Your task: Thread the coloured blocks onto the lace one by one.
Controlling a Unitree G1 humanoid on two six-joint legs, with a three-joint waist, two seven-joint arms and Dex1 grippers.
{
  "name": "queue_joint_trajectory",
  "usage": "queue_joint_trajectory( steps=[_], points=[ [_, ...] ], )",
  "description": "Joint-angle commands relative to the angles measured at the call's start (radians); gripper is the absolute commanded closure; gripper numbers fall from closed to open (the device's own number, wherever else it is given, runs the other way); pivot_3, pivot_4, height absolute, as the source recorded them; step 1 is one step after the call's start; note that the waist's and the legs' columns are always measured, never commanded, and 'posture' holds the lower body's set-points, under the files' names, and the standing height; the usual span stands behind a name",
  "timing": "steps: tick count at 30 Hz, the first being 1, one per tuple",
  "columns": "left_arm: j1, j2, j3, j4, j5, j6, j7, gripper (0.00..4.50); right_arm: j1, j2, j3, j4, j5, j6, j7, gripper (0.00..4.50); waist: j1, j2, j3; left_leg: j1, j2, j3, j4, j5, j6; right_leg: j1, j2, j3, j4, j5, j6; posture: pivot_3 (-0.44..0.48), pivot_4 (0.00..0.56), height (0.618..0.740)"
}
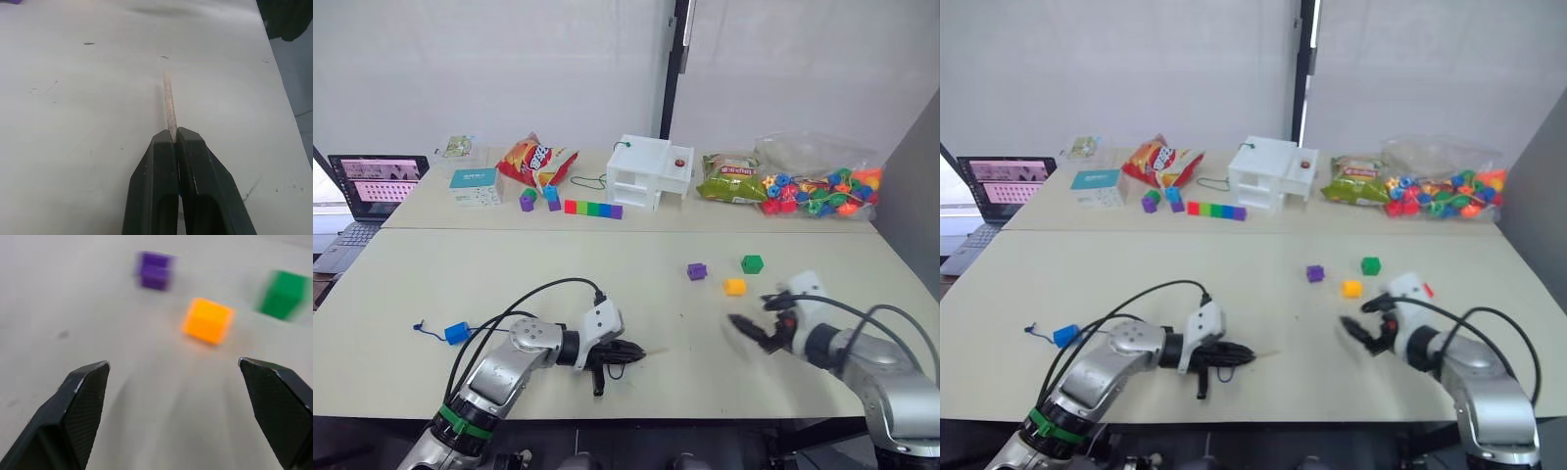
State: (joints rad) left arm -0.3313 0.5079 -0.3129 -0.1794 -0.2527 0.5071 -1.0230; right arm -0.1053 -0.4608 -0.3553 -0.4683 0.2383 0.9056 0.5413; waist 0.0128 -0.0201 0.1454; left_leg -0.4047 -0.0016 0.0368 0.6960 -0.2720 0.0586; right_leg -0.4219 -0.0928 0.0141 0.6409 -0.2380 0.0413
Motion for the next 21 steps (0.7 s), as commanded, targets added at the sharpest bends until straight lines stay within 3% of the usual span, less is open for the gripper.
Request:
queue_joint_trajectory(
  steps=[1,4,9,18,21],
  points=[
    [0.007,-0.001,0.024,-0.058,-0.033,0.016,0.011,4.5,-0.028,0.063,-0.064,0.024,-0.034,-0.055,-0.16,0.02,-0.002,0.0,0.0,0.0,0.0,0.0,0.0,0.0,0.0,0.0,0.0,0.0,0.0,0.0,0.0,0.0,0.15,0.74],
    [0.009,0.003,0.021,-0.066,-0.038,0.022,0.016,4.5,-0.035,0.072,-0.053,0.048,-0.05,-0.089,-0.206,0.02,-0.004,0.001,0.0,0.0,0.0,0.001,-0.001,0.0,0.0,-0.001,0.0,0.001,0.0,0.0,0.0,0.0,0.15,0.74],
    [0.012,-0.001,0.018,-0.081,-0.04,0.029,0.032,4.5,-0.19,0.099,-0.059,0.283,-0.1,-0.142,-0.371,0.02,-0.01,0.002,0.0,0.001,-0.001,0.001,0.0,0.001,-0.001,0.0,0.0,0.001,0.0,0.0,0.0,0.0,0.15,0.74],
    [0.028,-0.003,0.021,-0.097,-0.041,0.031,0.055,4.5,-0.336,0.081,-0.029,0.577,-0.126,-0.199,-0.458,0.02,-0.012,0.002,0.0,0.0,-0.001,0.001,-0.002,0.001,-0.001,-0.001,0.001,0.001,0.0,0.0,0.0,0.0,0.15,0.74],
    [0.034,-0.001,0.023,-0.104,-0.042,0.035,0.061,4.5,-0.349,0.071,-0.024,0.62,-0.116,-0.224,-0.451,0.84,-0.013,0.002,0.0,0.0,-0.001,0.001,-0.002,0.001,-0.001,0.0,0.001,0.001,0.0,0.0,0.0,0.0,0.15,0.74]
  ],
)
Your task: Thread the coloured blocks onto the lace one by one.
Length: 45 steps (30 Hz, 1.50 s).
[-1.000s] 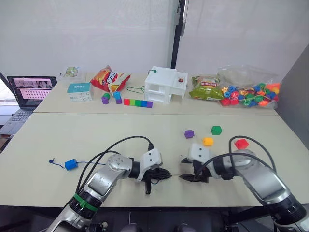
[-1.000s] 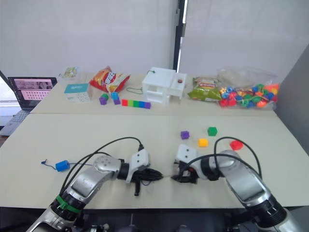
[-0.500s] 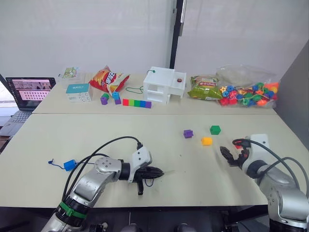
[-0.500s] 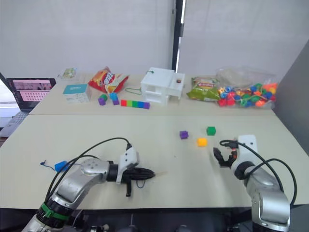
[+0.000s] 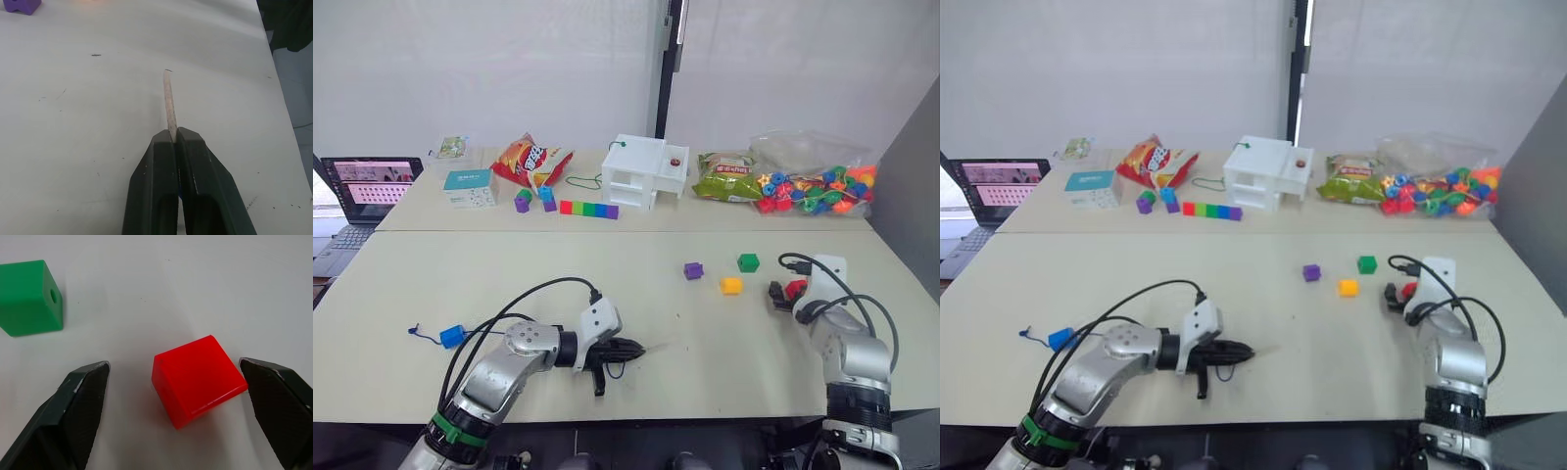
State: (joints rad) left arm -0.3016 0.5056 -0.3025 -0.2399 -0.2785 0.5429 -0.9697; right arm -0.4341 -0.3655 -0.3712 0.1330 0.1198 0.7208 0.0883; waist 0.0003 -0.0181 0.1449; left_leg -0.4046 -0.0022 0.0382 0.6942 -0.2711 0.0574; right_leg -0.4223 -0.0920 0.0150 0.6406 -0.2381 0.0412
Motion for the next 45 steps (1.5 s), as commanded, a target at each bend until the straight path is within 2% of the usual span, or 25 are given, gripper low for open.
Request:
queue_joint_trajectory(
  steps=[1,7,8,12,15,21,24,27,30,34,45],
  points=[
    [0.006,0.002,0.013,-0.046,-0.017,0.0,0.009,4.5,-0.021,-0.028,-0.005,0.024,0.006,-0.042,0.006,1.17,0.0,0.0,0.0,0.0,0.0,0.0,0.0,0.0,0.0,0.0,0.0,0.0,0.0,0.0,0.0,0.0,0.15,0.74],
    [0.007,0.002,0.013,-0.047,-0.018,0.001,0.014,4.5,-0.013,-0.032,-0.016,0.02,0.032,-0.043,0.006,3.23,-0.002,0.0,0.0,0.0,0.0,0.0,0.0,0.0,0.0,0.0,0.0,0.0,0.0,0.0,0.0,0.0,0.15,0.74],
    [0.005,0.003,0.013,-0.045,-0.019,0.001,0.014,4.5,-0.011,-0.032,-0.023,0.014,0.039,-0.041,0.006,3.3,-0.002,0.0,0.0,0.0,0.0,0.0,0.0,0.0,0.0,0.0,0.0,0.0,0.0,0.0,0.0,0.0,0.15,0.74],
    [0.0,0.004,0.011,-0.038,-0.017,-0.003,0.011,4.5,0.003,-0.018,-0.028,-0.049,0.068,-0.051,0.021,3.29,-0.002,0.0,0.0,0.0,0.0,0.0,0.0,0.0,0.0,0.0,0.0,0.0,0.0,0.0,0.0,0.0,0.15,0.74],
    [0.0,0.007,0.012,-0.034,-0.017,-0.005,0.008,4.5,0.025,-0.01,-0.017,-0.176,0.106,-0.023,0.036,3.29,-0.004,0.001,0.0,0.0,0.0,0.0,0.0,0.0,0.0,0.0,0.0,0.0,0.0,0.0,0.0,0.0,0.15,0.74],
    [-0.01,0.024,0.028,-0.025,-0.028,0.002,-0.004,4.5,0.077,0.002,0.022,-0.736,0.287,0.273,0.049,3.29,-0.006,0.004,0.0,-0.001,0.001,-0.001,-0.001,0.0,0.0,-0.002,0.0,0.0,0.0,0.0,0.0,0.0,0.15,0.74],
    [-0.017,0.036,0.041,-0.022,-0.035,0.006,-0.013,4.5,0.088,0.092,0.07,-0.935,0.372,0.454,-0.014,3.29,-0.006,0.004,0.0,-0.001,0.002,-0.002,-0.001,0.0,0.0,-0.001,0.001,-0.001,0.0,0.0,0.0,0.0,0.15,0.74],
    [-0.016,0.056,0.055,-0.031,-0.048,0.019,-0.014,4.5,0.128,0.217,0.18,-1.056,0.38,0.574,-0.099,3.29,-0.008,0.004,0.0,-0.001,0.002,-0.002,-0.001,0.0,0.0,-0.001,0.0,-0.001,0.0,0.0,0.0,0.0,0.15,0.74],
    [-0.012,0.067,0.063,-0.042,-0.059,0.029,-0.01,4.5,0.185,0.287,0.253,-1.081,0.353,0.594,-0.146,3.29,-0.004,0.004,0.0,-0.002,0.0,-0.002,0.0,0.0,0.0,-0.001,-0.001,-0.001,0.0,0.0,0.0,0.0,0.15,0.74],
    [0.016,0.091,0.08,-0.095,-0.077,0.06,-0.003,4.5,0.37,0.256,0.478,-0.968,0.24,0.487,-0.191,3.29,0.001,0.004,0.0,-0.001,0.0,-0.002,0.0,0.0,0.001,-0.001,-0.001,-0.002,-0.001,0.0,0.0,0.0,0.15,0.74],
    [0.044,0.105,0.076,-0.133,-0.078,0.076,0.015,4.5,0.389,0.278,0.478,-0.829,0.216,0.355,-0.128,3.29,-0.012,0.003,0.0,0.001,0.001,-0.002,0.0,0.0,0.0,-0.001,0.001,-0.001,0.0,-0.001,0.0,0.0,0.15,0.74]
  ],
)
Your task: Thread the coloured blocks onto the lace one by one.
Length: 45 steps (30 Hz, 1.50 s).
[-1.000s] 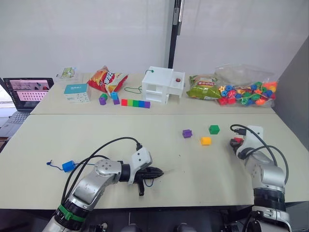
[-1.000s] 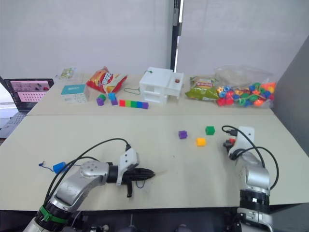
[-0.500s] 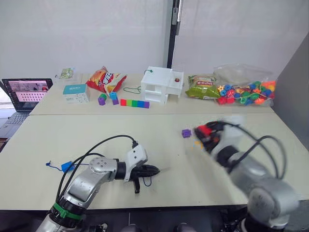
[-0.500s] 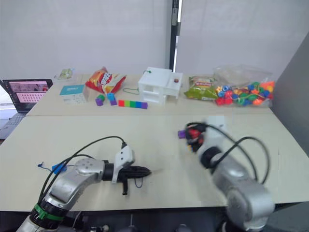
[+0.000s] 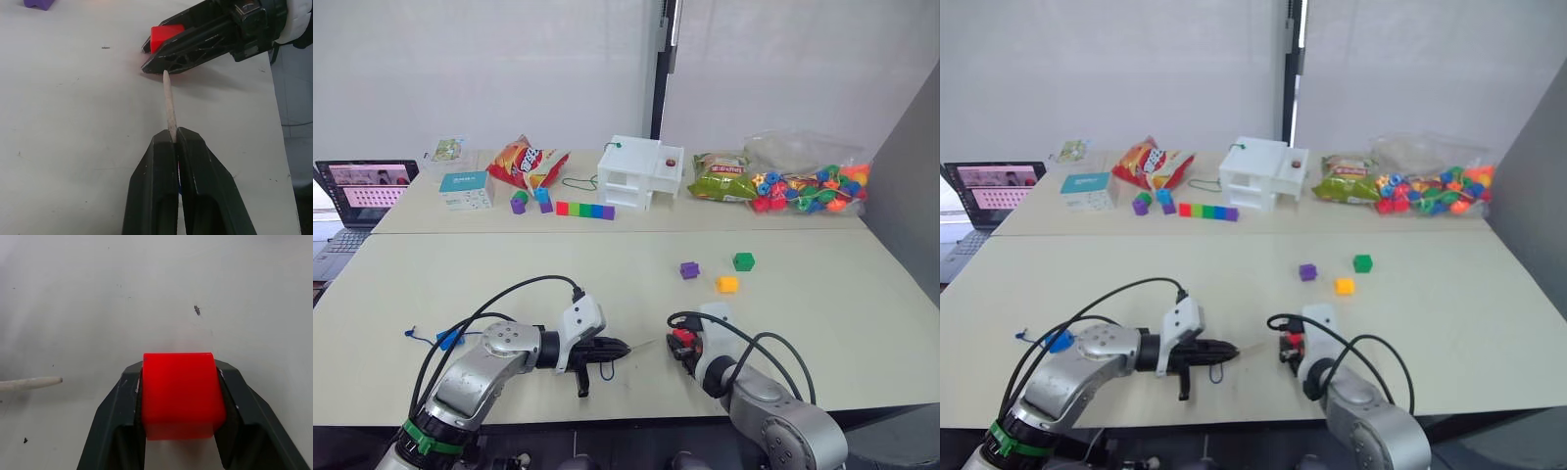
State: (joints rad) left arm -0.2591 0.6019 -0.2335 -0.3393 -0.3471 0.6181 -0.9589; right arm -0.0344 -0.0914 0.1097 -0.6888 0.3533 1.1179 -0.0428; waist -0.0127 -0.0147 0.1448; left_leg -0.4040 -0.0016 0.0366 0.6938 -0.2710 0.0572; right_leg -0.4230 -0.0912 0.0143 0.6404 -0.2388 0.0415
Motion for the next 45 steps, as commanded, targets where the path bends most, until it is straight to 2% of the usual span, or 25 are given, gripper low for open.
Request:
queue_joint_trajectory(
  steps=[1,2,9,12,15,16,19,22,25,28,36,37,45],
  points=[
    [0.001,0.009,0.007,-0.032,-0.009,0.0,0.004,4.5,-0.011,0.0,-0.005,-0.012,-0.027,-0.06,0.002,2.79,0.001,0.0,0.0,0.0,0.0,0.0,0.0,0.0,0.0,0.0,0.0,0.0,0.0,0.0,0.0,0.0,0.15,0.74],
    [0.001,0.01,0.007,-0.031,-0.009,-0.002,0.005,4.5,-0.015,-0.006,-0.011,-0.02,-0.029,-0.072,0.009,2.27,0.002,0.0,0.0,0.0,0.0,0.0,0.0,0.0,0.0,0.0,0.0,0.0,0.0,0.0,0.0,0.0,0.15,0.74],
    [0.006,0.012,0.005,-0.03,-0.008,-0.009,0.007,4.5,-0.053,-0.052,-0.072,-0.098,0.018,-0.057,0.081,0.02,0.002,0.0,0.0,-0.001,0.0,0.0,0.0,0.0,0.0,0.0,0.0,0.0,0.0,0.0,0.0,0.0,0.15,0.74],
    [0.007,0.011,0.002,-0.029,-0.005,-0.014,0.008,4.5,-0.16,-0.153,-0.16,-0.131,0.132,0.006,0.223,0.02,0.0,0.0,0.0,-0.001,0.0,0.0,0.0,0.0,0.0,0.0,0.0,0.0,-0.001,0.0,0.0,0.0,0.15,0.74],
    [0.003,0.007,-0.002,-0.03,-0.004,-0.013,0.011,4.5,-0.252,-0.357,-0.189,-0.023,0.247,-0.004,0.488,0.02,0.004,0.0,0.001,0.0,0.0,0.0,0.001,0.0,0.0,0.001,-0.001,-0.001,-0.001,0.0,0.0,0.0,0.15,0.74],
    [0.005,0.006,-0.003,-0.033,-0.006,-0.011,0.012,4.5,-0.274,-0.44,-0.166,0.025,0.272,-0.035,0.612,0.02,0.005,0.0,0.001,0.0,0.0,0.0,0.001,0.0,0.001,0.001,-0.001,-0.001,-0.001,0.0,0.0,0.0,0.15,0.74],
    [0.008,0.006,-0.008,-0.037,-0.006,-0.012,0.01,4.5,-0.308,-0.58,-0.092,0.117,0.272,-0.142,0.818,0.02,0.005,0.0,0.001,0.0,0.0,-0.001,0.0,-0.001,0.002,0.003,0.0,-0.002,-0.005,0.0,0.0,0.0,0.15,0.74],
    [0.018,0.01,-0.012,-0.053,-0.007,-0.008,0.01,4.5,-0.402,-0.71,0.119,0.341,0.092,-0.412,1.093,0.02,-0.001,0.0,0.001,-0.001,0.0,0.0,0.0,-0.001,0.002,0.003,0.001,-0.001,-0.008,0.0,0.0,0.0,0.15,0.74],
    [0.025,0.012,-0.014,-0.069,-0.01,0.0,0.015,4.5,-0.476,-0.725,0.241,0.528,-0.039,-0.62,1.221,0.02,-0.002,-0.001,0.001,-0.001,0.0,0.001,0.0,-0.001,0.002,0.003,0.001,-0.001,-0.009,0.0,0.0,0.0,0.15,0.74],
    [0.03,0.012,-0.015,-0.088,-0.013,0.012,0.022,4.5,-0.523,-0.709,0.29,0.659,-0.111,-0.757,1.302,0.02,0.005,-0.001,0.001,-0.002,0.0,0.001,0.0,-0.001,0.002,0.002,0.0,-0.001,-0.008,0.0,0.001,0.0,0.15,0.74],
    [0.042,0.019,-0.013,-0.112,-0.021,0.029,0.036,4.5,-0.561,-0.665,0.295,0.829,-0.201,-0.909,1.373,0.02,0.016,-0.001,0.001,-0.002,0.0,0.001,0.001,-0.001,0.002,0.002,-0.001,-0.001,-0.008,0.001,0.002,0.0,0.15,0.74],
    [0.04,0.018,-0.015,-0.112,-0.021,0.03,0.037,4.5,-0.558,-0.664,0.289,0.84,-0.205,-0.915,1.372,0.54,0.016,-0.001,0.001,-0.002,0.0,0.001,0.001,-0.001,0.002,0.002,-0.001,-0.001,-0.008,0.001,0.002,0.0,0.15,0.74],
    [-0.034,0.006,-0.058,-0.059,0.007,0.034,0.032,4.5,-0.476,-0.651,0.237,0.729,-0.179,-0.836,1.33,3.24,0.026,-0.001,0.001,-0.002,0.0,0.0,0.001,-0.001,0.002,0.002,-0.002,-0.001,-0.008,0.002,0.001,0.0,0.15,0.74]
  ],
)
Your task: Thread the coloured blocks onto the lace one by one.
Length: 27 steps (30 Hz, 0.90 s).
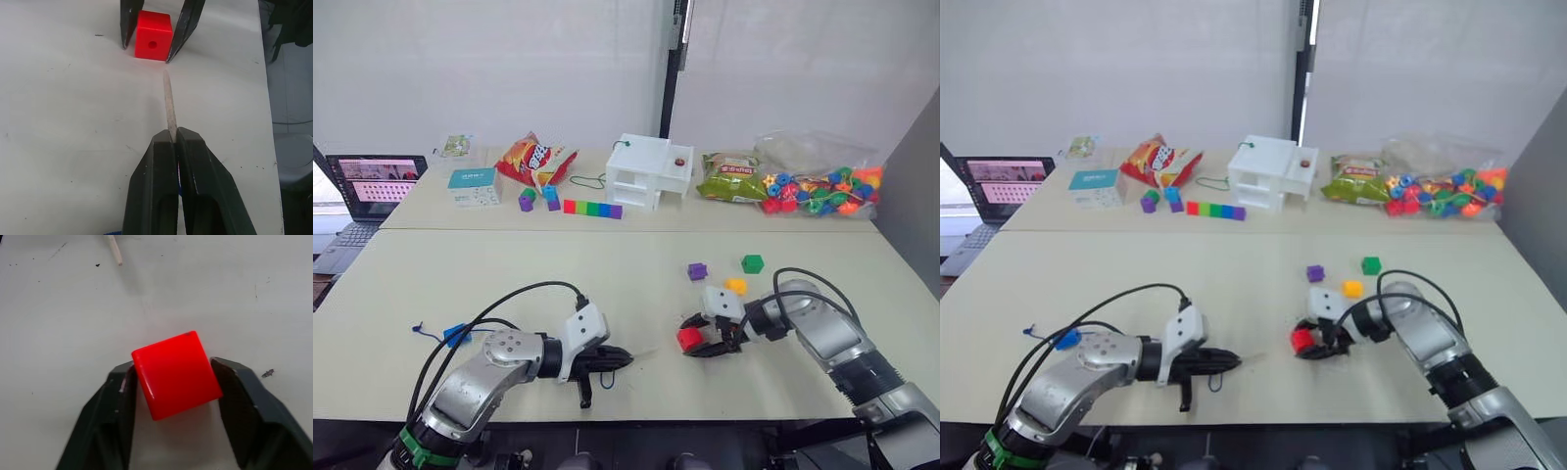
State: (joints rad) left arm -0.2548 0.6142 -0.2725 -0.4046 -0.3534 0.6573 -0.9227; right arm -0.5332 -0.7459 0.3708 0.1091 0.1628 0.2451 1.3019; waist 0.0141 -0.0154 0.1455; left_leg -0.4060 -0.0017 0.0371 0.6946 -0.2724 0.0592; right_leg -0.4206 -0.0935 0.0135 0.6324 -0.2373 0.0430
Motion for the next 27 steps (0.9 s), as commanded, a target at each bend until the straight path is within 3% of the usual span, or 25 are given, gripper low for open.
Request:
queue_joint_trajectory(
  steps=[1,9,27],
  points=[
    [-0.048,-0.006,-0.025,0.012,0.014,-0.005,-0.007,4.5,0.033,0.003,-0.028,-0.086,0.011,0.049,-0.021,3.33,-0.001,0.0,0.0,0.0,0.0,0.0,0.0,0.0,0.0,0.0,0.0,0.0,0.0,0.0,0.0,0.0,0.15,0.74],
    [-0.157,-0.001,-0.105,0.103,0.053,-0.032,-0.08,4.5,0.111,0.026,-0.016,-0.289,-0.005,0.217,-0.115,3.33,-0.002,0.0,0.0,0.0,0.0,0.0,0.0,0.0,0.0,0.0,0.001,0.0,0.0,0.0,0.0,0.0,0.15,0.74],
    [-0.215,-0.039,-0.171,0.159,0.127,-0.067,-0.121,4.5,0.103,0.028,0.005,-0.329,-0.035,0.254,-0.123,3.33,-0.002,0.0,0.0,0.0,-0.001,0.0,0.001,0.0,0.0,0.0,0.002,0.0,0.0,0.0,0.0,0.0,0.15,0.74]
  ],
)
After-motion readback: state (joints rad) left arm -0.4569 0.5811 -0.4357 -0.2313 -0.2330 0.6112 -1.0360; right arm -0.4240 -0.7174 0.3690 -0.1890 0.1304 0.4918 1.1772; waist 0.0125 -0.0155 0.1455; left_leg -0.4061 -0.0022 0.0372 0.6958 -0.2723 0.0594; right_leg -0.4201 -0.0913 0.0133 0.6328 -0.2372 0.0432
